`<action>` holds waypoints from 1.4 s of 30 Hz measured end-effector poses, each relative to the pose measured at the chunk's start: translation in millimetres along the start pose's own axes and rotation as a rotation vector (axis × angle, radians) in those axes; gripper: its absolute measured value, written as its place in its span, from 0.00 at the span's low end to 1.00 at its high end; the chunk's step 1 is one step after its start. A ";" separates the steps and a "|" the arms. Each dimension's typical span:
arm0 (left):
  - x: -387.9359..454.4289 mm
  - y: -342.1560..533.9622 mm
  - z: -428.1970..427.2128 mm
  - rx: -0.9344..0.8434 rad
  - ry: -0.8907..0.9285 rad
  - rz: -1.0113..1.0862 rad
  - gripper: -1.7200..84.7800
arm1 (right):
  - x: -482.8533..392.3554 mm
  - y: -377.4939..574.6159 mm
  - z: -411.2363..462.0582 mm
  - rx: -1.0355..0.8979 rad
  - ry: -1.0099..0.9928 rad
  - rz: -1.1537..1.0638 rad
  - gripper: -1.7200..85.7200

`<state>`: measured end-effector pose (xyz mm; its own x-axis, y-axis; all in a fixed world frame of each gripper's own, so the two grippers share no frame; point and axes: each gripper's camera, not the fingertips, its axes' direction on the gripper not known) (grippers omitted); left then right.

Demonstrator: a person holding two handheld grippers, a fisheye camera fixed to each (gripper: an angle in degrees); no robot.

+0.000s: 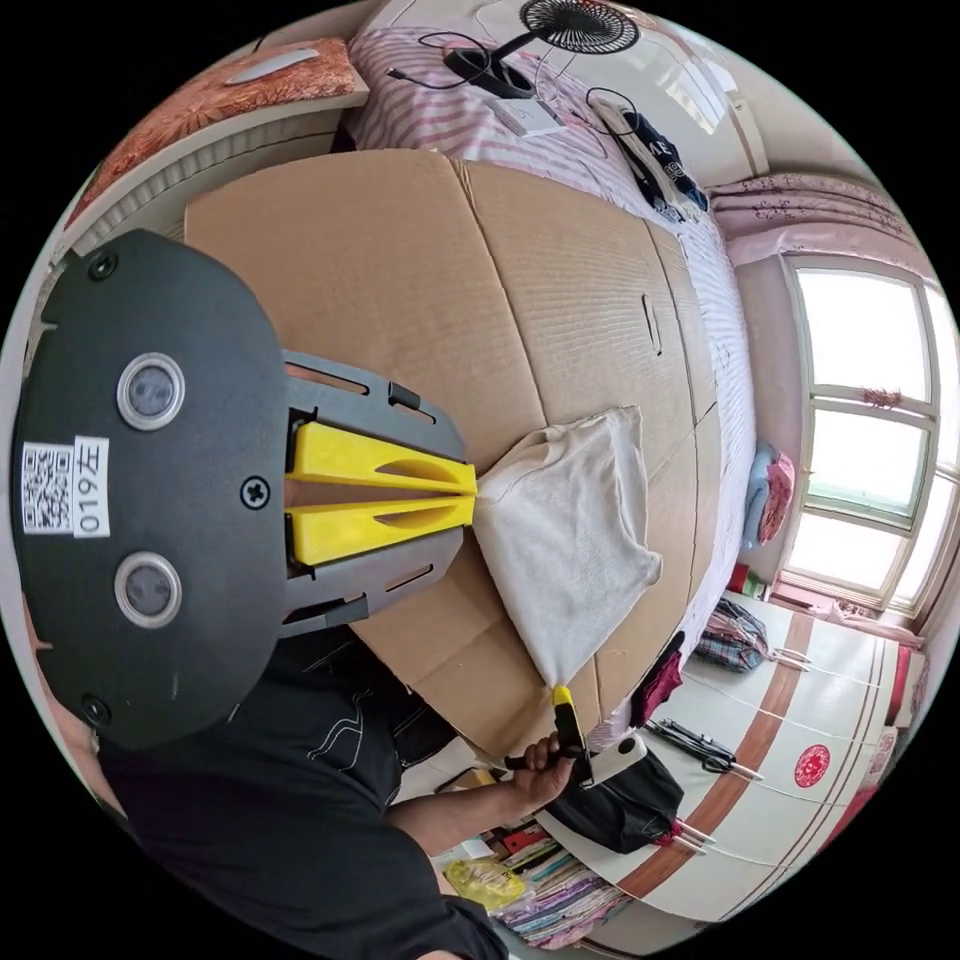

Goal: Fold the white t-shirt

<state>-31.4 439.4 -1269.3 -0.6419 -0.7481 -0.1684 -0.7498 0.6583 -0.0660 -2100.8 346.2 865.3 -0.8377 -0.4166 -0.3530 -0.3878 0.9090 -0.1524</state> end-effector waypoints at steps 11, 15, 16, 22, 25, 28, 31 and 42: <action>3.0 -9.4 13.2 -0.033 0.018 -0.014 0.03 | 47.6 34.9 37.8 -0.009 -0.008 0.014 0.02; 9.6 -15.2 9.7 -0.040 0.008 -0.001 0.03 | 62.1 47.2 50.8 -0.004 -0.001 0.009 0.04; 10.1 -15.8 8.4 -0.038 0.007 -0.003 0.03 | 68.0 52.0 55.1 -0.001 -0.002 0.010 0.05; 9.6 -17.7 -14.7 0.025 -0.020 -0.045 0.03 | 97.1 81.6 76.4 0.016 0.006 0.013 0.07; 14.2 -25.0 -32.1 0.123 -0.056 -0.061 0.03 | 116.3 97.6 86.0 0.057 0.004 0.026 0.06; 28.6 -46.9 -35.8 0.206 -0.026 -0.006 0.03 | 131.1 108.1 100.6 0.113 0.030 0.023 0.04; 37.7 -76.2 -18.9 0.165 -0.106 0.026 0.03 | 135.2 115.4 121.5 0.151 0.057 -0.024 0.04; 40.1 -124.9 13.0 0.016 -0.213 -0.015 0.03 | 194.5 156.3 233.7 0.058 0.217 -0.009 0.03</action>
<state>38.5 328.2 -1280.6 -0.5814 -0.7240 -0.3713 -0.7552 0.6500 -0.0850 -2234.5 409.4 557.1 -0.8999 -0.4112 -0.1453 -0.3781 0.9017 -0.2098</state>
